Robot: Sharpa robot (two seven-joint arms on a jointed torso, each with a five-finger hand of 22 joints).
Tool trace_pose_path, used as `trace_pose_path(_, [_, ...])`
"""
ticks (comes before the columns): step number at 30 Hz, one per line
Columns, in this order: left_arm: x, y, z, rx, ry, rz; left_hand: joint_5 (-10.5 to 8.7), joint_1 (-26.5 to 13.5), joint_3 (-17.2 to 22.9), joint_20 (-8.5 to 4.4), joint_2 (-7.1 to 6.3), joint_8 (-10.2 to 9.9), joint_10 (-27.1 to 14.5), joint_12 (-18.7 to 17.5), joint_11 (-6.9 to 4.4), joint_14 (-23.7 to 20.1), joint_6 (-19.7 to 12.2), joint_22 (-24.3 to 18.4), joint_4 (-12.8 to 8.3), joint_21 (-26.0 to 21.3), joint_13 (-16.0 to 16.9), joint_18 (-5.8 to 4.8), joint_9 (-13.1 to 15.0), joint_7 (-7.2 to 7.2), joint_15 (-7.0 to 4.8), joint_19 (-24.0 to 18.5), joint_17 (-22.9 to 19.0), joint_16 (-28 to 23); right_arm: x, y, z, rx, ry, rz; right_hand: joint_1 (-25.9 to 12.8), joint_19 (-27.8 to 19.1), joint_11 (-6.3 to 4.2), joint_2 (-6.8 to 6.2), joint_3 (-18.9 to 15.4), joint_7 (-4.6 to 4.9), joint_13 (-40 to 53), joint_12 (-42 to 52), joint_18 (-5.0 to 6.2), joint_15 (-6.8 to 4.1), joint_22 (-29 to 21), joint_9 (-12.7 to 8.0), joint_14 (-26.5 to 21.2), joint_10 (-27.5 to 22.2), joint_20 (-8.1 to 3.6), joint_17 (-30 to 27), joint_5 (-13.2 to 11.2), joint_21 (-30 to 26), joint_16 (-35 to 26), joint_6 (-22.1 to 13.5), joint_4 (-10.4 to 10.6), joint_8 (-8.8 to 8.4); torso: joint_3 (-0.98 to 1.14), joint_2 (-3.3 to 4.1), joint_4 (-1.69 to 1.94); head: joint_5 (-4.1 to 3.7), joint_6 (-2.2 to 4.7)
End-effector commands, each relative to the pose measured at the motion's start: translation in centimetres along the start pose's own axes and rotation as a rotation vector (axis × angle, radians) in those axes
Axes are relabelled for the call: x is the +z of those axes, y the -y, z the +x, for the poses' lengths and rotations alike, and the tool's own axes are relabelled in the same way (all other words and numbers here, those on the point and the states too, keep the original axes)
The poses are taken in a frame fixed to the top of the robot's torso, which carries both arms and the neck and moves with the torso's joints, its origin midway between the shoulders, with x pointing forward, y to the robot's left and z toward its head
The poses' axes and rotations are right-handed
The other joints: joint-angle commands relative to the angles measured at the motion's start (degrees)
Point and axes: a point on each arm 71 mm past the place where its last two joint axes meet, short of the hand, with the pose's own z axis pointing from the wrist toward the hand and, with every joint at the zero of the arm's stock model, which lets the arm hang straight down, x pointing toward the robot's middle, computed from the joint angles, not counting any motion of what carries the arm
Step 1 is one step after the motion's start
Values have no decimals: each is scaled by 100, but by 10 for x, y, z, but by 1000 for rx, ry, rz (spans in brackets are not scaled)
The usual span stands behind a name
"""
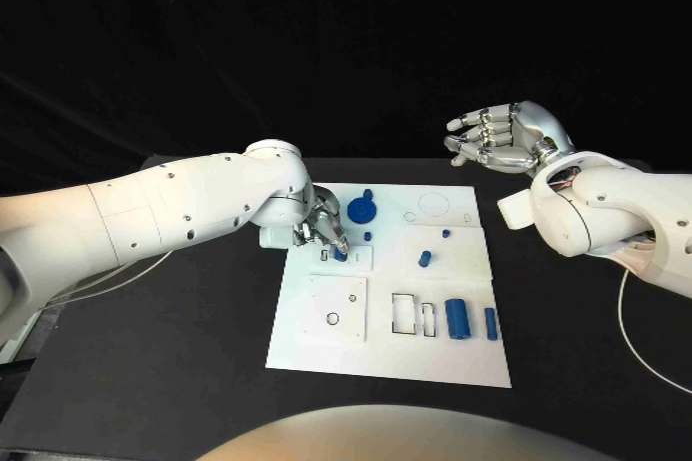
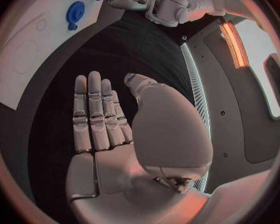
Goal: Assemble the parts on the task board
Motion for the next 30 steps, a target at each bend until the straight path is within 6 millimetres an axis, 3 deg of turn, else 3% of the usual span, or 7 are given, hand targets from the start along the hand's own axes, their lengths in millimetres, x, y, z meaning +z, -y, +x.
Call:
trace_pose_path(1, [2,5,3,6,-18,14,33,-57,971,-25,41,40,49,-34,-3,387,199,9,-988,31,-14,-113,-13,-200,-39,21,668,-4,0,-1,2,2,-13,-11,-39,-22,8,-4,24,11,-9,-36,18,48,-10,-10,2,19,3,-6,-13,-23,-36,10,-11,-38,3,3,-7,-1,1])
trace_pose_path(19, [7,8,7,3,-41,12,12,-157,886,-35,113,69,88,-51,-25,388,233,36,-899,39,-53,-118,35,-231,-53,32,669,-5,-1,-2,1,1,-4,-26,-30,-23,4,0,35,7,-34,-37,20,47,-25,-12,2,39,5,-9,-11,-36,-58,17,-26,-36,10,-1,1,-24,-28])
trace_pose_path(30, [9,10,7,-4,-29,11,-73,-222,777,-46,192,73,105,-71,-39,388,232,35,-833,32,-90,-119,72,-250,-64,31,668,-7,-2,-3,1,1,-6,-29,-30,-23,4,0,35,7,-34,-37,20,47,-25,-12,2,39,5,-9,-11,-36,-58,17,-26,-36,2,-1,-5,-36,-39])
